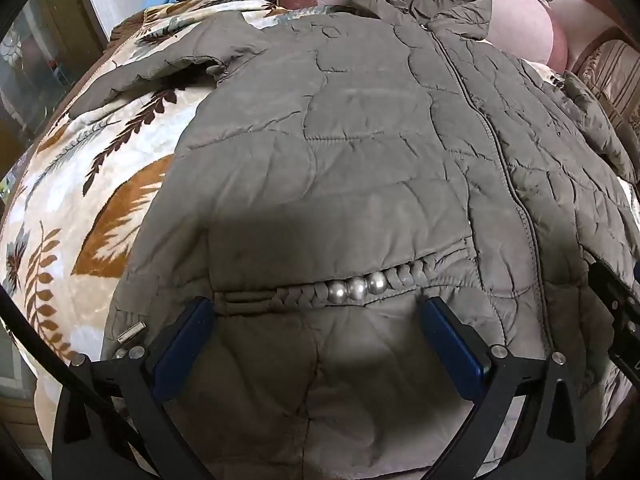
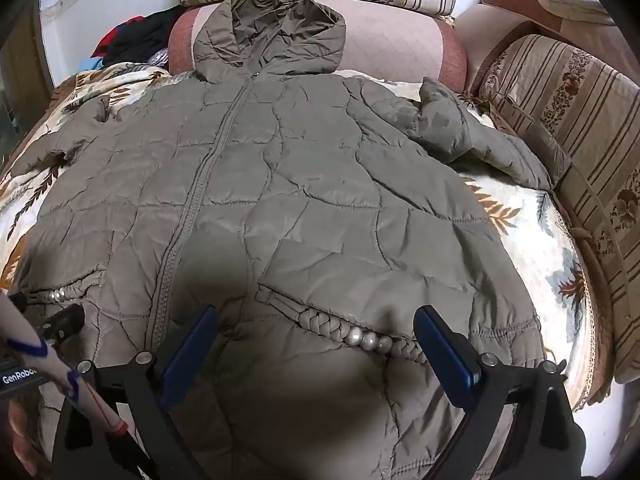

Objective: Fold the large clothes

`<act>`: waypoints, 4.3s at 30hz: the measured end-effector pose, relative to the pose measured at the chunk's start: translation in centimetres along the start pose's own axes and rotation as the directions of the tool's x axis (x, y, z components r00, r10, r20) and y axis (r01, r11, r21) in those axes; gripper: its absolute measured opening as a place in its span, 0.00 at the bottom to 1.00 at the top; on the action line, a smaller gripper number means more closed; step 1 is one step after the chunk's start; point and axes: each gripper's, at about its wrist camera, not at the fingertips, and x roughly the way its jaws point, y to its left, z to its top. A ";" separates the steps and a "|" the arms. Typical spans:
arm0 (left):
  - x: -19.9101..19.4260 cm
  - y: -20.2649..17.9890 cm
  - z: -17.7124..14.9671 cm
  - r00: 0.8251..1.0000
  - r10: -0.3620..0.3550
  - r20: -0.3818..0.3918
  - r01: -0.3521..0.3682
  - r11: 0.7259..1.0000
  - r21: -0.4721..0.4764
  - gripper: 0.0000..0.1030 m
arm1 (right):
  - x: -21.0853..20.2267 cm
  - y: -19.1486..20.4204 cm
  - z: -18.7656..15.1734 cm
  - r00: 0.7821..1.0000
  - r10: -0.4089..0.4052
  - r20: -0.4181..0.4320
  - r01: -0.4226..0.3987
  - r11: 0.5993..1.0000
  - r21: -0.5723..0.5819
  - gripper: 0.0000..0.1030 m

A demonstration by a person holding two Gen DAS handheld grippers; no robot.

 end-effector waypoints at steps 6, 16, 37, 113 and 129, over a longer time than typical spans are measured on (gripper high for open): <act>0.6 -0.1 -0.3 1.000 0.004 -0.025 -0.004 1.000 0.015 1.00 | 0.1 0.1 -0.3 1.000 -0.002 0.007 0.002 1.000 -0.003 0.97; -0.3 0.0 -0.7 1.000 0.002 -0.004 -0.002 1.000 0.023 1.00 | -0.7 -0.2 -0.2 1.000 -0.022 0.012 0.023 1.000 -0.010 0.97; -6.2 -0.8 -0.5 0.989 -0.004 0.146 -0.004 0.999 0.054 1.00 | -2.0 -0.7 -0.4 0.999 -0.047 0.027 0.048 0.999 -0.011 0.97; -4.7 14.7 2.9 0.975 0.133 0.177 -0.105 0.982 -0.158 1.00 | -4.0 8.5 4.2 1.000 -0.024 -0.011 0.021 0.979 -0.200 0.97; -2.0 31.7 14.9 0.957 0.217 0.193 -0.144 0.932 -0.332 1.00 | -1.0 10.3 5.4 0.998 -0.012 -0.068 -0.003 0.977 -0.213 0.97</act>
